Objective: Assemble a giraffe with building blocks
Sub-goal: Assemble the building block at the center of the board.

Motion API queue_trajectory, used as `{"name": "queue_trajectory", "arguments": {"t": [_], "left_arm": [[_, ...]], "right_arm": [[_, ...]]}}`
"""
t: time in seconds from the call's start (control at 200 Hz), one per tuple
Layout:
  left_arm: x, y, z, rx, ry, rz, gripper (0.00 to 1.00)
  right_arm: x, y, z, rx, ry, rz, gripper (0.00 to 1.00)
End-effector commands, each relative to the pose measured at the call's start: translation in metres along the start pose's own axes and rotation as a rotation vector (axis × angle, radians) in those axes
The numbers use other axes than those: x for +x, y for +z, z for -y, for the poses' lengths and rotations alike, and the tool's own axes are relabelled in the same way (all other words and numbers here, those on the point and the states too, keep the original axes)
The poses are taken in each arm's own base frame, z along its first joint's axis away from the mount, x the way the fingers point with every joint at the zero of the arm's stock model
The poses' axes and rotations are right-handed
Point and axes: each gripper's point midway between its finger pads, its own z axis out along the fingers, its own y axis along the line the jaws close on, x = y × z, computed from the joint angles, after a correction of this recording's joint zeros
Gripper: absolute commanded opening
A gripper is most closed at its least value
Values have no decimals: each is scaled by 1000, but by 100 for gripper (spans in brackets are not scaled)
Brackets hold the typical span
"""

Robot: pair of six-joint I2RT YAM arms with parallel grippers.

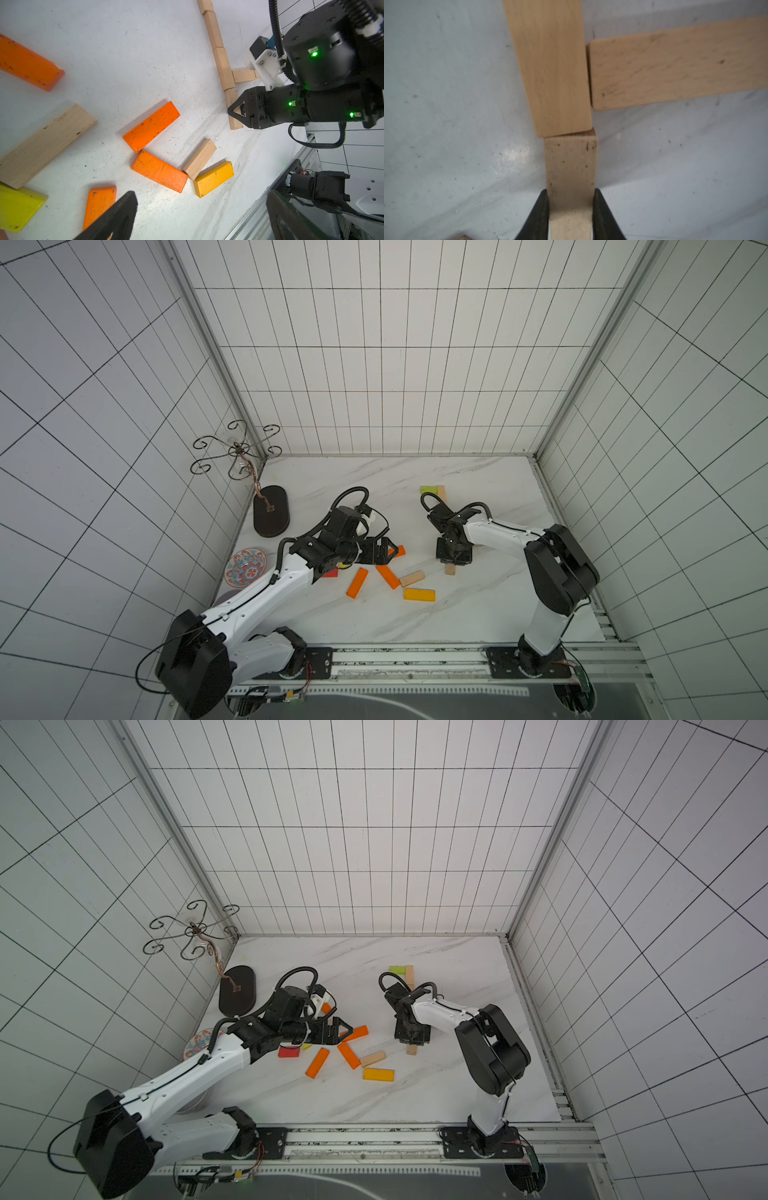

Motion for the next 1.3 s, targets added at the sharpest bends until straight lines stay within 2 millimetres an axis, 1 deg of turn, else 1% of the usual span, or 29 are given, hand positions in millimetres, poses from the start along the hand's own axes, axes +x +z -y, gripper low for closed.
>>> {"name": "queue_trajectory", "arguments": {"t": [0.0, 0.18, 0.595, 0.815, 0.925, 0.99, 1.155, 1.295], "left_arm": [[-10, -1, 4, 15, 19, 26, 97], [-11, -1, 2, 14, 17, 27, 97], [-12, -3, 1, 17, 15, 31, 97], [-12, -7, 2, 19, 16, 35, 97], [-14, -11, 3, 18, 19, 42, 97], [-15, -14, 4, 19, 21, 48, 97], [-15, -21, 7, 18, 22, 60, 97], [-15, -28, 8, 19, 22, 72, 97]], "right_arm": [[-6, 14, 2, 34, 5, -6, 26], [-6, 15, 2, 39, 6, -10, 27], [-11, 8, 2, 49, 5, 4, 42], [-19, -3, 1, 51, 7, 26, 48], [-26, -17, 1, 54, 8, 50, 50], [-32, -29, 1, 53, 11, 71, 51], [-45, -71, 1, 28, 26, 144, 53], [-49, -105, -2, -18, 24, 200, 52]]}}
